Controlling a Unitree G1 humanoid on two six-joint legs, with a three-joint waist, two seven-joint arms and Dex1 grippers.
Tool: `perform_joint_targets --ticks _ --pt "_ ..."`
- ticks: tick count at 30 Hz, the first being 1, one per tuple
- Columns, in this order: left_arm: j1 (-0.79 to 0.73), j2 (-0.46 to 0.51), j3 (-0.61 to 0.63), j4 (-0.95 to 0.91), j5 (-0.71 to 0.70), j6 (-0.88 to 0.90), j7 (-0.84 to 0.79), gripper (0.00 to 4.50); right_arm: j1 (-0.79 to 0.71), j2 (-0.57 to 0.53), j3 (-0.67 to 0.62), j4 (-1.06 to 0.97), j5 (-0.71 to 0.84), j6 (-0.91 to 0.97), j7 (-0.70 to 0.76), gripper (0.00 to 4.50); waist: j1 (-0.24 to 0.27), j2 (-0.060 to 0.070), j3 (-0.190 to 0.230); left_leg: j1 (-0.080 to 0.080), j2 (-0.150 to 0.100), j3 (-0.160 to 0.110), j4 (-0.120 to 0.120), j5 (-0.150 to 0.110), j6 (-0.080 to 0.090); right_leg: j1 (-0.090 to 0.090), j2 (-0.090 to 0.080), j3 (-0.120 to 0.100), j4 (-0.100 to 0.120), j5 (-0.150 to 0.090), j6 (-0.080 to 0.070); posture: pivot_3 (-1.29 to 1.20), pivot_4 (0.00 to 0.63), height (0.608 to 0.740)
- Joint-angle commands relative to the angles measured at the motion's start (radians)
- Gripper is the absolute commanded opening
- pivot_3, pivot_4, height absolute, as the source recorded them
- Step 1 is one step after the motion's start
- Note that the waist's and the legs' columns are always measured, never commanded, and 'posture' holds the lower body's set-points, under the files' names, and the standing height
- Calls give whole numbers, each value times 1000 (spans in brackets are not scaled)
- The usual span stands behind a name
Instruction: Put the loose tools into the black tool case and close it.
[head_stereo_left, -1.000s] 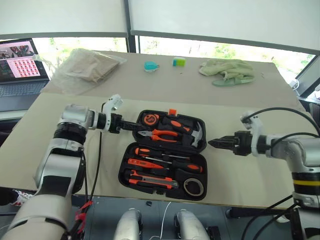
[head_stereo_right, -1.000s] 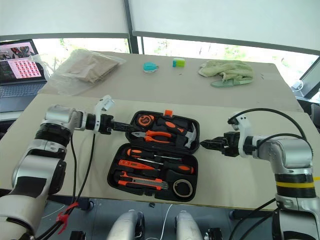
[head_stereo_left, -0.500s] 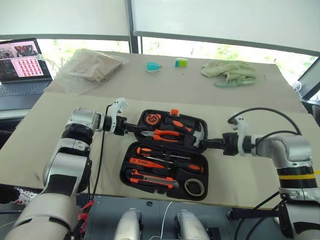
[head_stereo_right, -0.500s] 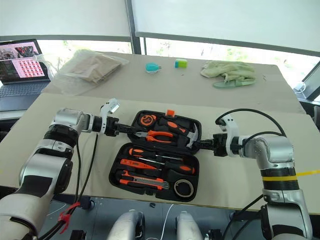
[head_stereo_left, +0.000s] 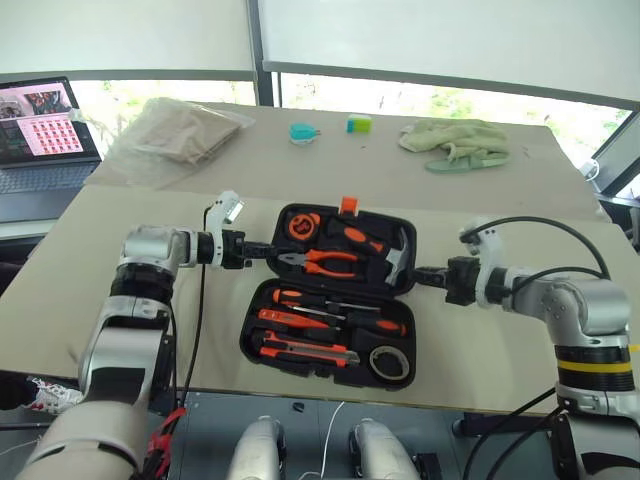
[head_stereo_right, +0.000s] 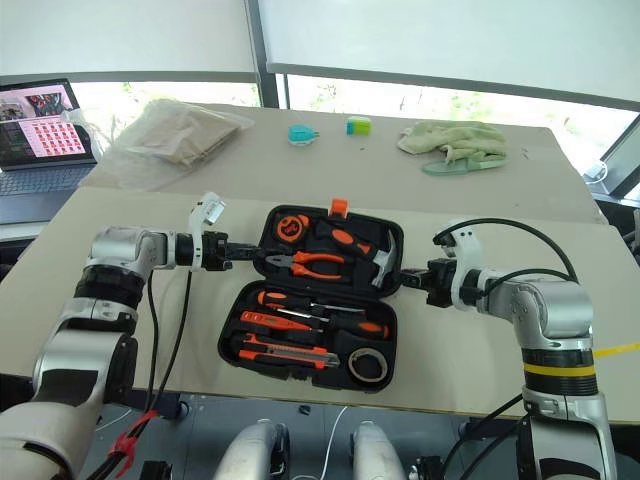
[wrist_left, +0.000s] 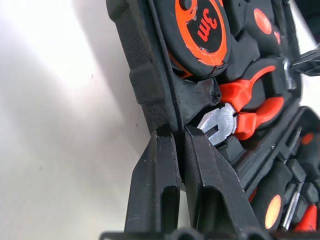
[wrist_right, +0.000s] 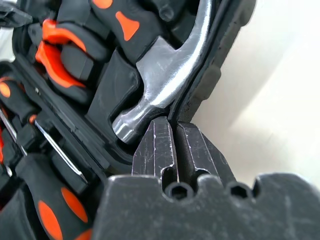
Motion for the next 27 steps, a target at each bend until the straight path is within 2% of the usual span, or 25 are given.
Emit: perform_joint_targets --ticks 1,5,13,19,23,25,26,27 --pt "23 -48 56 -217 -59 -203 34 12 9 -27 -18 -114 -77 -260 9 0 5 0 0 -1 0 0 0 0 0 0 0 0 -1 0 0 0 150 740" --pt "121 -64 11 -313 12 -425 91 12 84 -49 21 -121 -173 -432 15 0 14 0 0 -3 -1 1 0 -1 1 0 -1 -1 -4 1 2 0 150 740" --pt "287 -69 -63 -281 192 -897 274 12 284 -71 95 -56 -430 -934 -13 0 20 0 0 -1 -1 1 0 -1 1 2 -1 -1 -5 1 2 0 150 740" --pt "384 -41 -47 -307 215 -1063 367 12 420 -79 72 -58 -511 -1238 -35 0 22 0 0 4 -1 2 -1 -1 1 6 -1 -1 -5 1 2 0 150 740" --pt "474 -23 -17 -402 159 -977 367 12 520 -88 47 -95 -501 -1293 -24 0 19 0 0 7 0 3 -2 -1 1 8 -1 0 -4 1 1 0 150 740" --pt "518 -8 -6 -469 130 -932 365 812 566 -94 27 -128 -483 -1306 -15 782 15 1 -1 8 0 3 -2 -1 1 8 -1 0 -4 1 1 0 150 740" --pt "537 -1 -2 -502 119 -909 366 920 587 -95 14 -149 -470 -1308 -11 966 14 1 -1 9 0 3 -3 -1 1 8 -1 0 -4 1 1 0 150 740" --pt "557 6 6 -535 113 -889 375 1473 614 -98 -3 -178 -453 -1306 -6 1407 12 0 -1 9 1 4 -3 -1 1 8 -1 0 -4 1 1 0 150 740"
